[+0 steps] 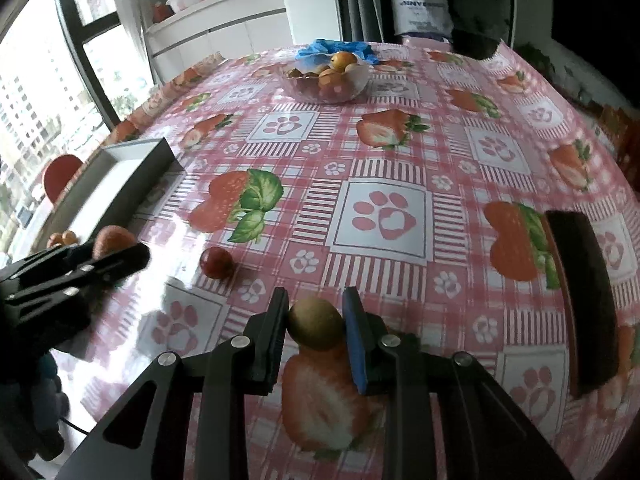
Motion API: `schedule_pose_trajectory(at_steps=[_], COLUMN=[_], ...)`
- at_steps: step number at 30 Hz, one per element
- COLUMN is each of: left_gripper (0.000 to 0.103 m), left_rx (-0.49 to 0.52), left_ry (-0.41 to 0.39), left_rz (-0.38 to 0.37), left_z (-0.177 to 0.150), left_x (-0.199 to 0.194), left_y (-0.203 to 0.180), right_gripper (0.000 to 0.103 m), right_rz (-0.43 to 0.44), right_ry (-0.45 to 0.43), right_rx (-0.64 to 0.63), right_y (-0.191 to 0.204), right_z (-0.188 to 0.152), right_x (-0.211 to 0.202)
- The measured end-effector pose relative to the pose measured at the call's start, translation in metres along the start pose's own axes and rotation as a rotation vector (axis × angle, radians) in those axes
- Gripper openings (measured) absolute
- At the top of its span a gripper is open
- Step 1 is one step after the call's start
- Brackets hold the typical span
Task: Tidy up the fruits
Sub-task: 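Carry the orange and kiwi over the white tray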
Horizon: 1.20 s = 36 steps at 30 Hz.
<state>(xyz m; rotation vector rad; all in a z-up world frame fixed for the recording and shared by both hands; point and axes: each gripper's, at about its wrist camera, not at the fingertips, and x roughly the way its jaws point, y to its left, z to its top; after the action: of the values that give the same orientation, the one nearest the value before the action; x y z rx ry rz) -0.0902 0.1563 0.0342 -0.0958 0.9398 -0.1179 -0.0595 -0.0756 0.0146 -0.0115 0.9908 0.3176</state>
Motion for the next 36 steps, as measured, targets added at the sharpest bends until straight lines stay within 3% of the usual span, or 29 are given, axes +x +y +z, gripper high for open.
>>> schedule_pose_trajectory(at_steps=[9, 17, 27, 36], left_gripper=[0.041, 0.041, 0.041, 0.041], left_rx=[-0.006, -0.032, -0.106, -0.137], left_ry=[-0.063, -0.086, -0.082, -0.058], left_rz=[0.014, 0.092, 0.153, 0.169], left_z=[0.012, 0.015, 0.005, -0.008], left_x=[-0.051, -0.074, -0.079, -0.069], left_y=[0.029, 0.085, 0.148, 0.177], right_gripper=[0.03, 0.03, 0.03, 0.03], right_rz=[0.021, 0.082, 0.185, 0.222], right_ry=[0.005, 0.006, 0.05, 0.099], right_rx=[0.003, -0.053, -0.153, -0.222], right_y=[0.023, 0.08, 0.173, 0.225], right_z=[0.009, 0.038, 0.068, 0.082], right_x=[-0.017, -0.02, 0.004, 0.029])
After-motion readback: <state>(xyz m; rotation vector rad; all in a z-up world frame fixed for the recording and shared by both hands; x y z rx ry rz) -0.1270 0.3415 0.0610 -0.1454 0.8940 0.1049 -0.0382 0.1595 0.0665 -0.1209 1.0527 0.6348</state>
